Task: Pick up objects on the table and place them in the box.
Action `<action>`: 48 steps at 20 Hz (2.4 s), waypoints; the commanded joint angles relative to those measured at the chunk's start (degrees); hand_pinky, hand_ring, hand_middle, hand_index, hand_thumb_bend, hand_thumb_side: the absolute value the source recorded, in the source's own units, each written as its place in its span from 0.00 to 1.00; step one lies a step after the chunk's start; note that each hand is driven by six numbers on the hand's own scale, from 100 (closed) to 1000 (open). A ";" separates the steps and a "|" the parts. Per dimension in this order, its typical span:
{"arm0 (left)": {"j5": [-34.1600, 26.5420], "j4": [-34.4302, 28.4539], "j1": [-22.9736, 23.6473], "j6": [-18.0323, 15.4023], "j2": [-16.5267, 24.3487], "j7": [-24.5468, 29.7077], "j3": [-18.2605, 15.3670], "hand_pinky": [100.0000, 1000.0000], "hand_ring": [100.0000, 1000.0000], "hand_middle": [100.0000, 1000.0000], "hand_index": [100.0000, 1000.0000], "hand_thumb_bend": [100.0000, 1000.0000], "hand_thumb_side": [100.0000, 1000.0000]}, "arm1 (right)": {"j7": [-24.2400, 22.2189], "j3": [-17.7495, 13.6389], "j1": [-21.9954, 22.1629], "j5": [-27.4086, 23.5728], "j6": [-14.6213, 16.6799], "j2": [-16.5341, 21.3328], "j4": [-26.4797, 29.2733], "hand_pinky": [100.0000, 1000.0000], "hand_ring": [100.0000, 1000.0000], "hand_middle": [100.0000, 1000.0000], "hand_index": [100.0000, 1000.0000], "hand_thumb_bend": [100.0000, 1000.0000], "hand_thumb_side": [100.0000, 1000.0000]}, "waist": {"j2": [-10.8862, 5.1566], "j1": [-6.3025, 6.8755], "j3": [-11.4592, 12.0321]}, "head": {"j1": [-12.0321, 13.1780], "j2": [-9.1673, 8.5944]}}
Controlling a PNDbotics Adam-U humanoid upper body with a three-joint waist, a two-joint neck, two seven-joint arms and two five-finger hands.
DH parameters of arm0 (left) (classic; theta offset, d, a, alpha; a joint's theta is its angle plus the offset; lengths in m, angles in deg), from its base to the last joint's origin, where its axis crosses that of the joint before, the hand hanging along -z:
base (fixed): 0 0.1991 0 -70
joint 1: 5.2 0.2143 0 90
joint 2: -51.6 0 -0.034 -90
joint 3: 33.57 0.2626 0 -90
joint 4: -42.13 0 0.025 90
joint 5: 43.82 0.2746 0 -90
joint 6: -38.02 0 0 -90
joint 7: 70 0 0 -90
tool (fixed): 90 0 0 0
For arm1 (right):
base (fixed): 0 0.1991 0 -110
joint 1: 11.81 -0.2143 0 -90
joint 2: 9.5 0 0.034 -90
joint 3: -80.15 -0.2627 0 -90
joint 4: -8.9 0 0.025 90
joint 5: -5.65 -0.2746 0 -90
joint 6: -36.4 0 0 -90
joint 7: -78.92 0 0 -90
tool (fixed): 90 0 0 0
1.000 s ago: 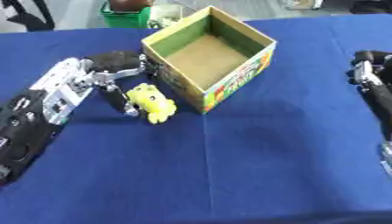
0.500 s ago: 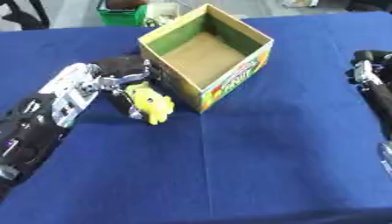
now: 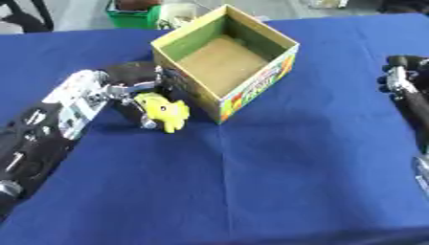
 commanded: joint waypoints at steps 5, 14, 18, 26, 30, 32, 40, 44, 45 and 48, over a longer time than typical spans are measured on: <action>1.89 -0.73 -0.45 1.85 1.26 -0.70 -0.42 0.08 0.00 0.01 0.17 0.33 0.00 | -0.02 -0.55 -0.60 -0.17 0.21 1.08 0.40 0.57 0.56 0.55 0.66 0.00 0.52 | -0.90 -0.27 0.22 | -0.23 0.12; -5.10 -10.21 -2.44 3.46 5.40 6.48 0.97 0.06 0.00 0.00 0.14 0.34 0.00 | 0.06 -0.69 -0.37 -0.05 0.28 1.33 0.26 0.57 0.56 0.55 0.66 0.00 0.52 | -1.28 0.08 0.64 | -0.50 0.02; -8.14 -15.41 -3.72 5.55 7.58 8.21 0.26 0.06 0.00 0.00 0.14 0.34 0.00 | 0.05 -0.70 -0.31 0.00 0.31 1.45 0.22 0.57 0.56 0.55 0.66 0.00 0.52 | -1.46 0.27 0.65 | -0.67 -0.06; -2.53 -15.12 -6.67 8.52 3.94 2.17 -3.40 0.07 0.00 0.00 0.15 0.36 0.00 | -0.25 -0.39 -0.63 -0.14 0.27 1.22 0.17 0.57 0.56 0.55 0.66 0.00 0.52 | -1.58 0.06 0.05 | -0.17 -0.39; 4.10 -11.02 -7.81 8.97 -1.02 -3.32 -4.88 0.07 0.00 0.00 0.16 0.36 0.00 | -0.81 0.16 -1.27 -0.29 0.18 0.91 0.22 0.57 0.56 0.55 0.66 0.00 0.52 | -1.43 -0.19 -0.89 | 0.90 -0.87; 7.38 -8.72 -8.25 8.87 -3.25 -6.33 -5.58 0.08 0.00 0.00 0.16 0.37 0.00 | -1.08 0.43 -1.58 -0.38 0.12 0.73 0.22 0.57 0.56 0.55 0.66 0.00 0.52 | -1.27 -0.28 -1.55 | 1.52 -1.17; 18.02 -0.20 -8.36 9.18 -9.37 -19.32 -8.73 0.11 0.00 0.02 0.18 0.38 0.00 | -1.89 1.21 -2.59 -0.64 0.03 0.17 0.14 0.57 0.56 0.55 0.66 0.00 0.53 | -0.38 -0.12 -3.92 | 3.35 -1.93; 22.07 1.35 -8.56 9.68 -10.68 -26.88 -9.55 0.15 0.03 0.05 0.21 0.37 0.00 | -2.12 1.46 -2.92 -0.69 0.01 0.03 0.07 0.57 0.56 0.55 0.66 0.00 0.54 | -0.08 0.15 -4.68 | 3.81 -2.18; 23.16 1.54 -8.59 9.80 -10.85 -28.52 -9.63 0.16 0.04 0.06 0.22 0.38 0.00 | -2.17 1.51 -2.98 -0.70 0.01 0.00 0.03 0.57 0.56 0.55 0.66 0.00 0.54 | -0.04 0.20 -4.80 | 3.88 -2.21; 26.42 2.13 -8.62 9.90 -11.21 -32.13 -9.62 0.23 0.08 0.12 0.24 0.40 0.00 | -2.30 1.60 -3.14 -0.72 0.05 -0.02 0.01 0.57 0.56 0.55 0.66 0.00 0.54 | 0.04 0.38 -5.17 | 4.07 -2.35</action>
